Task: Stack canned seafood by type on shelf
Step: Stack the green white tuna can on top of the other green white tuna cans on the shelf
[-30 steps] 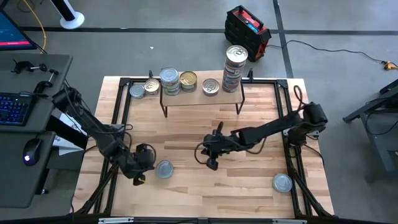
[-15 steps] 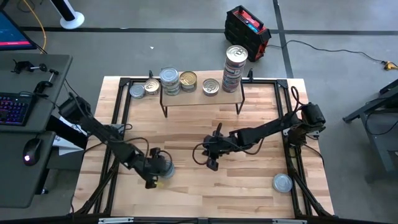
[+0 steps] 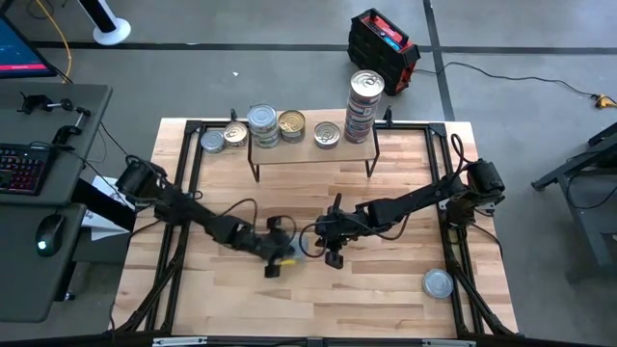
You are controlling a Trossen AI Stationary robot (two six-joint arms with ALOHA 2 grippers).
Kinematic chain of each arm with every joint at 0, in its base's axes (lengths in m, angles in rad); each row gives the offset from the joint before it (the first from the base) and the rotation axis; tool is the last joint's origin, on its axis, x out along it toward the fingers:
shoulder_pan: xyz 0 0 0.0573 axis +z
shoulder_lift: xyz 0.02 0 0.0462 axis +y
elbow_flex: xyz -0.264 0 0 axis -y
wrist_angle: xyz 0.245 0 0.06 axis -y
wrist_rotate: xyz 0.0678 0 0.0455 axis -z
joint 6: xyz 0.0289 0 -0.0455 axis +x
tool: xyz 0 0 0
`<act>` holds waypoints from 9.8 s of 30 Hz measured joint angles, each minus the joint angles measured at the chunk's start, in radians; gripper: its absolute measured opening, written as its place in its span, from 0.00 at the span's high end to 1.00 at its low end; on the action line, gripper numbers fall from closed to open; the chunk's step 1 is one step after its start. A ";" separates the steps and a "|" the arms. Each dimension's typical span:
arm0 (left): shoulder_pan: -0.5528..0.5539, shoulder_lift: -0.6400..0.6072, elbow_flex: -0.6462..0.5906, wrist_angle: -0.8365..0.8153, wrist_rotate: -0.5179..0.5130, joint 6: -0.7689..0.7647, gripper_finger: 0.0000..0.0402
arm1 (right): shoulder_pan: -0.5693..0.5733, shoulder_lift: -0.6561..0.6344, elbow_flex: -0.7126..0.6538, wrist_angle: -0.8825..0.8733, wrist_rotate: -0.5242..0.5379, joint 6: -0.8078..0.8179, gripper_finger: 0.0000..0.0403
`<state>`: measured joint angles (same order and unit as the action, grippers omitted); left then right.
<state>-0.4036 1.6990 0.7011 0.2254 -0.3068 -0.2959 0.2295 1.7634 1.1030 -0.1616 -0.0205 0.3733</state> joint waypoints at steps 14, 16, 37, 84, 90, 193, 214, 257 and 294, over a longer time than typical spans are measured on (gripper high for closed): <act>0.043 -0.174 0.006 -0.246 0.043 0.046 1.00 | -0.014 0.153 0.001 0.020 -0.014 -0.196 1.00; 0.043 -0.170 -0.023 -0.197 0.043 0.015 1.00 | -0.017 0.180 0.001 0.050 -0.014 -0.189 1.00; 0.046 -0.052 -0.058 -0.028 0.022 -0.019 1.00 | -0.020 0.193 0.001 0.125 -0.003 -0.140 1.00; 0.058 -0.086 -0.060 -0.056 -0.067 0.010 1.00 | 0.013 0.150 0.091 0.117 0.047 -0.062 1.00; 0.075 -0.066 -0.060 0.028 -0.068 0.011 1.00 | 0.021 0.186 0.091 0.203 0.042 -0.023 1.00; 0.478 -0.466 0.835 -1.192 -0.473 1.108 0.76 | 0.157 -0.155 0.092 -0.695 0.487 0.327 1.00; 0.733 -0.321 0.835 -1.197 -0.329 1.164 0.67 | 0.158 -0.155 0.092 -0.675 0.487 0.364 1.00; 0.636 -0.357 1.018 -1.320 0.155 0.494 0.44 | 0.193 -0.202 0.092 -0.681 0.291 0.291 1.00; -0.009 -0.616 -0.086 -0.145 -0.076 -0.312 1.00 | 0.552 -0.389 -0.436 -0.630 -0.457 1.085 1.00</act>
<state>-0.4123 1.0825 0.6147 0.0801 -0.3831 -0.6077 0.7817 1.3746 0.6673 -0.7914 -0.4778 1.4586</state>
